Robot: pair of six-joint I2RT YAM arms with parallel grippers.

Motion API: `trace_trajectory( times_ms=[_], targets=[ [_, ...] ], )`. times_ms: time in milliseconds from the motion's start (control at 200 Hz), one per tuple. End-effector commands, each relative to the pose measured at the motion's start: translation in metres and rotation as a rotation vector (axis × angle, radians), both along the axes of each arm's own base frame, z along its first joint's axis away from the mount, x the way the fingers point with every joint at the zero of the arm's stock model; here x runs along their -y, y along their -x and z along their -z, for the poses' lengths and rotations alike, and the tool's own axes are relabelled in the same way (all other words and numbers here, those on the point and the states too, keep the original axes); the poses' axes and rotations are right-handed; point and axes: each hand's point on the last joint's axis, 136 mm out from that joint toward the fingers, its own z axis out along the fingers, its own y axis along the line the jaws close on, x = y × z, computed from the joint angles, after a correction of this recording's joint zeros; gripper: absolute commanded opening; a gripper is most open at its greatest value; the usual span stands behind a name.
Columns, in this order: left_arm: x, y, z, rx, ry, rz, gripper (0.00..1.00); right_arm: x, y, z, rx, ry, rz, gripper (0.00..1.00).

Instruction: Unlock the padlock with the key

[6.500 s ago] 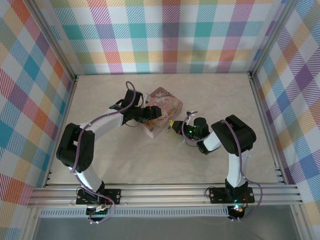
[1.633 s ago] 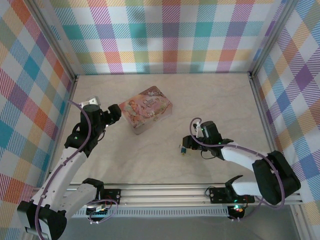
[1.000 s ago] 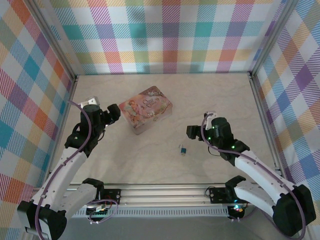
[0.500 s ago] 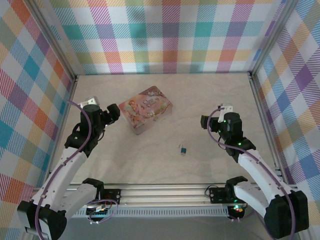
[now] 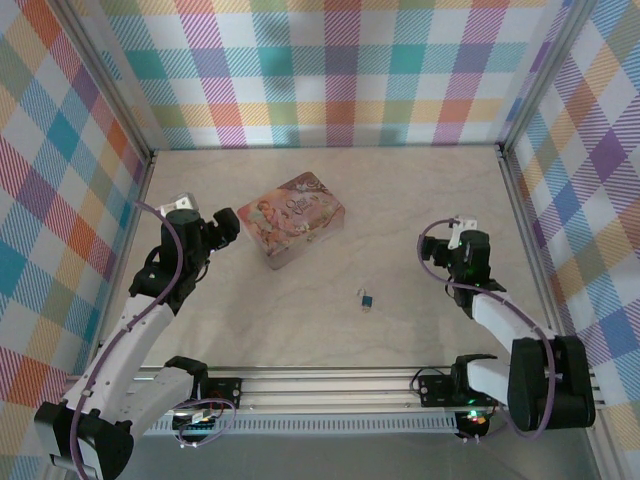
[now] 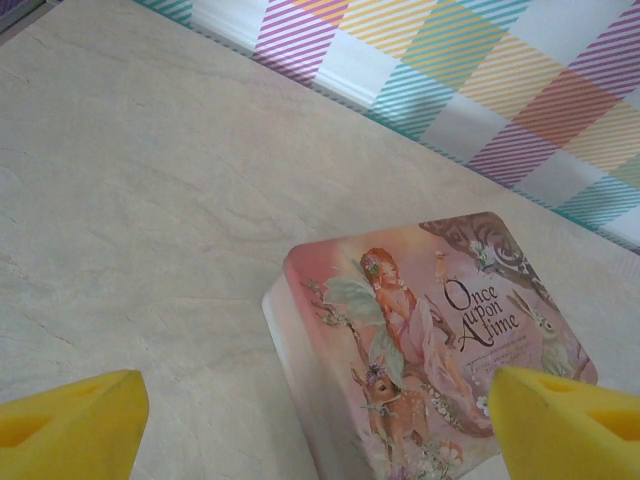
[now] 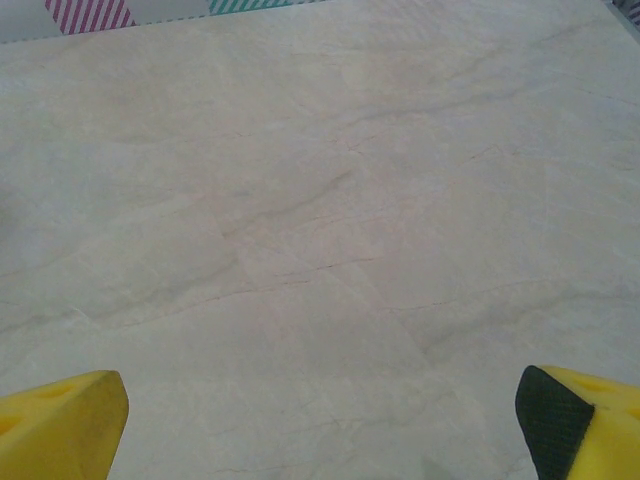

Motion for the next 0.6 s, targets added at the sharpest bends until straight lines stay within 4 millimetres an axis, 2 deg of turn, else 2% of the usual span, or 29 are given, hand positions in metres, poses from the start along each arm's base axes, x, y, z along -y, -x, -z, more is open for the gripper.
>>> trace_trajectory(
  times_ms=[0, 100, 120, 325, 540, 595],
  targets=[
    [-0.009, 0.005, 0.001, 0.001, -0.018, -0.026, 0.88, -0.005, -0.014, -0.015, 0.119, -0.01, -0.05, 1.0],
    [-0.009, 0.006, 0.002, -0.001, -0.018, -0.027, 0.88, -0.001, -0.018, -0.007, 0.124, -0.018, -0.035, 1.0],
    [-0.009, 0.006, 0.002, -0.003, -0.018, -0.026, 0.88, 0.0, -0.021, -0.012, 0.151, -0.023, -0.029, 1.0],
    [-0.009, 0.007, 0.005, -0.016, -0.024, -0.027, 0.88, -0.002, -0.031, -0.009, 0.181, 0.023, -0.068, 1.0],
    [-0.009, 0.007, 0.017, -0.049, -0.038, -0.024, 0.88, -0.002, -0.039, 0.016, 0.181, 0.013, -0.083, 1.0],
    [-0.01, 0.007, 0.021, -0.06, -0.047, -0.027, 0.88, -0.002, -0.042, 0.016, 0.183, 0.012, -0.084, 1.0]
  ],
)
